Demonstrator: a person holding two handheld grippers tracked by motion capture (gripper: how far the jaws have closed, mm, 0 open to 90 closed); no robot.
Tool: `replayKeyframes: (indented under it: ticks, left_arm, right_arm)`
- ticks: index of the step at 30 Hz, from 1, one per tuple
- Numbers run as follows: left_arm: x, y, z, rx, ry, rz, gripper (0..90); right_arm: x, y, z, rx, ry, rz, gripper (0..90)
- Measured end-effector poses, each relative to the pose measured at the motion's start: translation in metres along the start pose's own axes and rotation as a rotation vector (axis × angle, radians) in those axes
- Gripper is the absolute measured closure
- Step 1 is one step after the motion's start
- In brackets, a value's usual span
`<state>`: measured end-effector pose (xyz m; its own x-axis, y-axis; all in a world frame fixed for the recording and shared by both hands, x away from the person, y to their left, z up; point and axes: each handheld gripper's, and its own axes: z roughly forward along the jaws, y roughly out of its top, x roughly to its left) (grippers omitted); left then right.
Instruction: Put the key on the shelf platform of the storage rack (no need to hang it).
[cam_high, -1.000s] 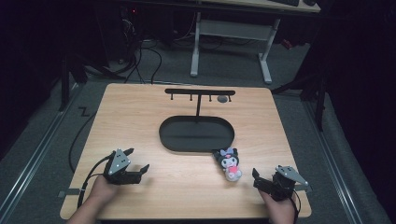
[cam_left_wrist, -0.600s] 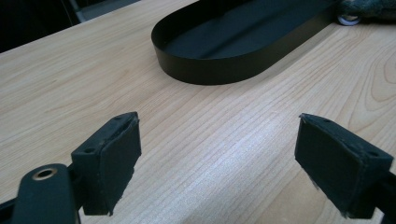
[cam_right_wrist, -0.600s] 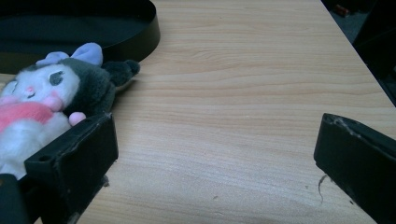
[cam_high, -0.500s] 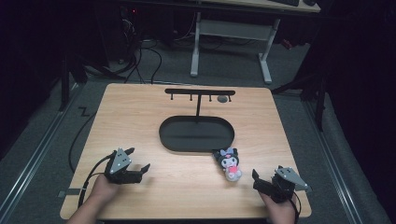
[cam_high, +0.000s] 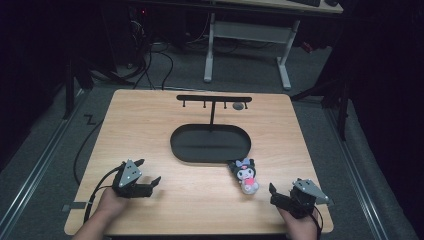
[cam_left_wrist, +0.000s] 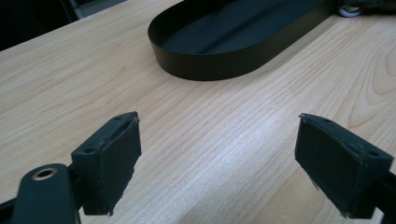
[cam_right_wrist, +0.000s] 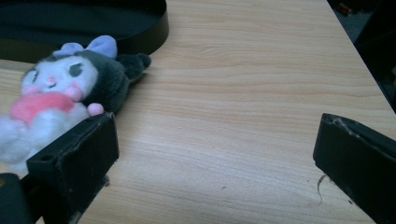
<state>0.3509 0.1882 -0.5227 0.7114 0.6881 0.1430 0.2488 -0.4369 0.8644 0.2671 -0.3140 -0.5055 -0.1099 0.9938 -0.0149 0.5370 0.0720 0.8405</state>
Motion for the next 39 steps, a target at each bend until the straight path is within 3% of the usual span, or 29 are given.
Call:
replayKeyframes:
  ticks: [7, 10, 13, 16, 19, 23, 27, 39]
  left_arm:
    - [0.001, -0.001, -0.002, -0.011, -0.006, -0.004, 15.4]
    - [0.001, -0.001, -0.002, -0.014, -0.009, -0.007, 15.4]
    - [0.001, -0.001, -0.002, -0.025, -0.016, -0.006, 15.4]
    - [0.001, 0.000, -0.001, -0.024, -0.017, -0.008, 15.4]
    - [0.001, 0.000, -0.001, -0.024, -0.014, -0.005, 15.4]
    - [0.000, 0.000, -0.001, -0.016, -0.009, 0.005, 15.4]
    - [-0.003, 0.000, -0.001, -0.008, -0.004, 0.022, 15.4]
    - [-0.004, 0.000, -0.001, 0.001, -0.004, 0.038, 15.4]
  right_arm:
    - [0.007, 0.012, -0.002, 0.018, 0.025, -0.021, 1.0]
    - [0.007, 0.017, -0.002, 0.019, 0.022, -0.004, 1.2]
    - [0.002, 0.026, 0.000, 0.051, 0.017, 0.012, 2.3]
    - [-0.004, 0.031, 0.000, 0.078, 0.018, 0.062, 2.3]
    - [-0.006, 0.034, 0.000, 0.096, 0.007, 0.071, 2.2]
    - [-0.003, 0.036, 0.001, 0.131, 0.002, 0.039, 2.1]
    - [0.003, 0.036, 0.003, 0.156, 0.014, -0.026, 2.0]
    - [0.011, 0.033, 0.014, 0.250, 0.072, -0.052, 2.4]
